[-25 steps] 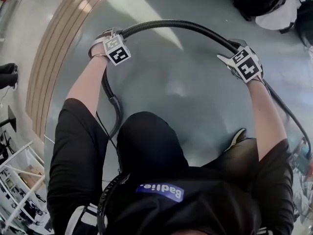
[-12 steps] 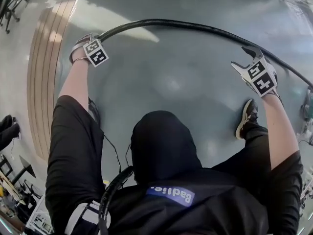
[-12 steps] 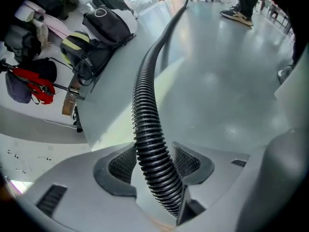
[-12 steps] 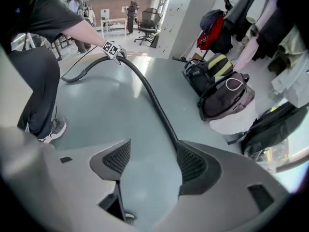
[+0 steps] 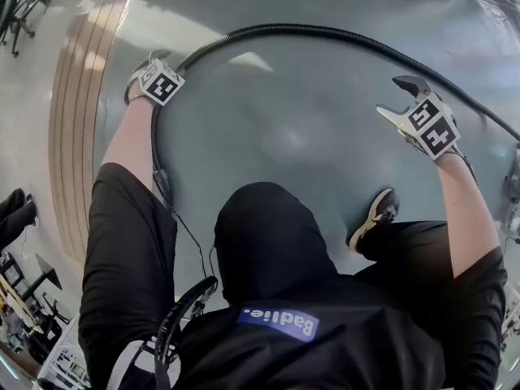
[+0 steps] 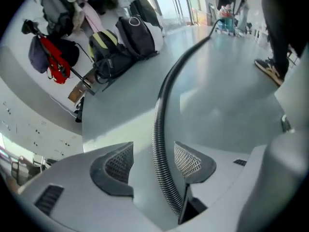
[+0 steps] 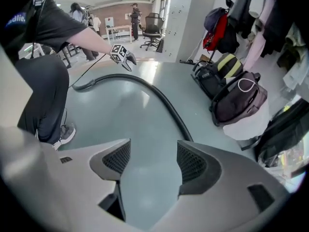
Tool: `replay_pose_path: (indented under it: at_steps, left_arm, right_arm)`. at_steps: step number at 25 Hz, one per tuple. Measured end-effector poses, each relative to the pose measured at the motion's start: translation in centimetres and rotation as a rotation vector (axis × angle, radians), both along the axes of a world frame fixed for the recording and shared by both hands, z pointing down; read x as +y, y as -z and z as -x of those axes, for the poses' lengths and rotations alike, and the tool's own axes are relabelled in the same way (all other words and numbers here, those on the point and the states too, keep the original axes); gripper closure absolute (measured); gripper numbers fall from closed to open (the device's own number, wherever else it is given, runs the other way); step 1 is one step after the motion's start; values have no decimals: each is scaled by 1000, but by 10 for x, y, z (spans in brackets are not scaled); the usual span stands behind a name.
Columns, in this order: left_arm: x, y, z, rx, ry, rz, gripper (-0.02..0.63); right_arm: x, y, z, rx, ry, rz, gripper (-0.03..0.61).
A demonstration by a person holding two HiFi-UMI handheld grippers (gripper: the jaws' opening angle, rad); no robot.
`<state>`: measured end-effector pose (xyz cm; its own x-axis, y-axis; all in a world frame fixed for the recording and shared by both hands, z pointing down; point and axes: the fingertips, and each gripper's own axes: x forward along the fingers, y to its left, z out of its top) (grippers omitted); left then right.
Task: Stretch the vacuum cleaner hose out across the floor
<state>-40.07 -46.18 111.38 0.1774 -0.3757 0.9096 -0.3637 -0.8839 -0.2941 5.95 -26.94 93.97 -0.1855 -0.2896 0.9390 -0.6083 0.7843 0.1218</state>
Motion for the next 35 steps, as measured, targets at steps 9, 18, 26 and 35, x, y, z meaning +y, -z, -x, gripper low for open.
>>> replay_pose_path:
  at_steps: [9,18,26,35]
  left_arm:
    - [72,64,-144,479,147,-28,357]
    - [119,122,-286,638,14,45,364]
    - [132,250,-277,746,21,-22,477]
    - [223,455,-261,888,219,13,565]
  right_arm:
    - [-59,-22,33,-341,198,-99,295]
    - [-56,-49,85,-562,328,14,295]
    - [-46,59,136,-708,296,53,392]
    - [35,288,166,-923,215,122,508]
